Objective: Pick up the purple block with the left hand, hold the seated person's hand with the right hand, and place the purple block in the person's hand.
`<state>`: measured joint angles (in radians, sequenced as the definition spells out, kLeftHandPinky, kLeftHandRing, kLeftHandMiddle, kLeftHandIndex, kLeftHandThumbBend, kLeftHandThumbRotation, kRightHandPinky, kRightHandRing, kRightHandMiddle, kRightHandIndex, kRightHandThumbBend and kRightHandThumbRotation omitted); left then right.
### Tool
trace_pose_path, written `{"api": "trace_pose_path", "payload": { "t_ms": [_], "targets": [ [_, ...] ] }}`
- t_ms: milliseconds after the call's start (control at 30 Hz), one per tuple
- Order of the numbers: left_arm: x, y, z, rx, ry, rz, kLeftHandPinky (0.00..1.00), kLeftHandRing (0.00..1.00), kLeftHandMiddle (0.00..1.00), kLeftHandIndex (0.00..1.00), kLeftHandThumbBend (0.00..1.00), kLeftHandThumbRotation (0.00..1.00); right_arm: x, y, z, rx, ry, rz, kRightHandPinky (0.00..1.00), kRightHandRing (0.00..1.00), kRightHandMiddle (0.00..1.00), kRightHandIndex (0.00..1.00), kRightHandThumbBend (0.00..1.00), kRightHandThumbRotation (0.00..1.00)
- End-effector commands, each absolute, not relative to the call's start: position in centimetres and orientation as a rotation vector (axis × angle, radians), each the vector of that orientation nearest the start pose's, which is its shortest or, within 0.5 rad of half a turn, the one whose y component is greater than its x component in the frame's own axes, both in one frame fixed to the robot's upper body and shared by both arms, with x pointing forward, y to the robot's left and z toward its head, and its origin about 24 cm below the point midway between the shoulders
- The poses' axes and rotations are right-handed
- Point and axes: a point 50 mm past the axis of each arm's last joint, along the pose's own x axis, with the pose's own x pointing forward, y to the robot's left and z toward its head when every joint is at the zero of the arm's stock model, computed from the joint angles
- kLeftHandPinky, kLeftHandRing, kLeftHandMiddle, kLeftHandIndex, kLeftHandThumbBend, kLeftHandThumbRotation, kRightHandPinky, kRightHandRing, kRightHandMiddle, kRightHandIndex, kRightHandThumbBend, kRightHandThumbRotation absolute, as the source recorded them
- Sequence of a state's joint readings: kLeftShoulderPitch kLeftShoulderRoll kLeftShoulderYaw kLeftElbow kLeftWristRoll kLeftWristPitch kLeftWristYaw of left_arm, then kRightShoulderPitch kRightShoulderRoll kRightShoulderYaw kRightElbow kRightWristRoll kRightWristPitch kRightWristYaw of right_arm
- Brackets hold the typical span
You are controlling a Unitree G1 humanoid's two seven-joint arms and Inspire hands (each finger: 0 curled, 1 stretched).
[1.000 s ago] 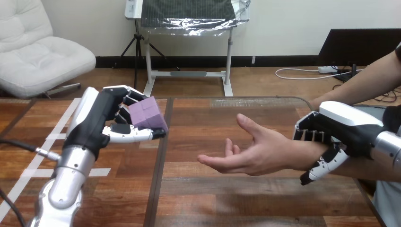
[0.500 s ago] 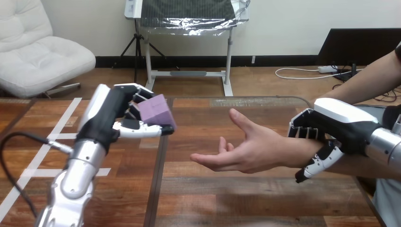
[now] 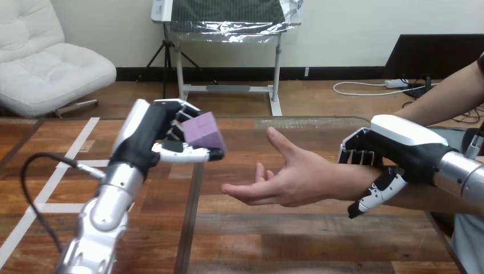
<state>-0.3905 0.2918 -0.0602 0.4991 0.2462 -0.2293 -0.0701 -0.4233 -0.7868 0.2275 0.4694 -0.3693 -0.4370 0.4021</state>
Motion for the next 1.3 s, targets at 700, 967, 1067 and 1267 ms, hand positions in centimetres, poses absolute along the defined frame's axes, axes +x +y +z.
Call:
{"api": "trace_pose_path", "payload": {
  "t_ms": [700,967,1067,1267],
  "targets": [
    [34.6,12.4,8.9,0.561,-0.224,-0.305,0.32,0.37,0.42,0.46,0.63,0.00,30.9,-23.4,10.5,-1.166,-0.056,0.593,0.38,0.42,0.46,0.50,0.89,0.09],
    [34.5,11.2,8.6,0.571,-0.210,-0.342,0.32,0.37,0.43,0.47,0.61,0.00,30.9,-23.1,10.9,-1.169,-0.060,0.588,0.37,0.42,0.46,0.50,0.89,0.09],
    [34.5,10.9,8.6,0.577,-0.211,-0.354,0.32,0.37,0.43,0.48,0.61,0.00,30.8,-23.0,11.0,-1.169,-0.063,0.587,0.37,0.42,0.46,0.50,0.89,0.09],
    [34.3,10.3,8.5,0.593,-0.219,-0.375,0.30,0.36,0.42,0.48,0.61,0.00,30.7,-22.9,11.2,-1.169,-0.063,0.585,0.37,0.42,0.46,0.50,0.88,0.09]
  ]
}}
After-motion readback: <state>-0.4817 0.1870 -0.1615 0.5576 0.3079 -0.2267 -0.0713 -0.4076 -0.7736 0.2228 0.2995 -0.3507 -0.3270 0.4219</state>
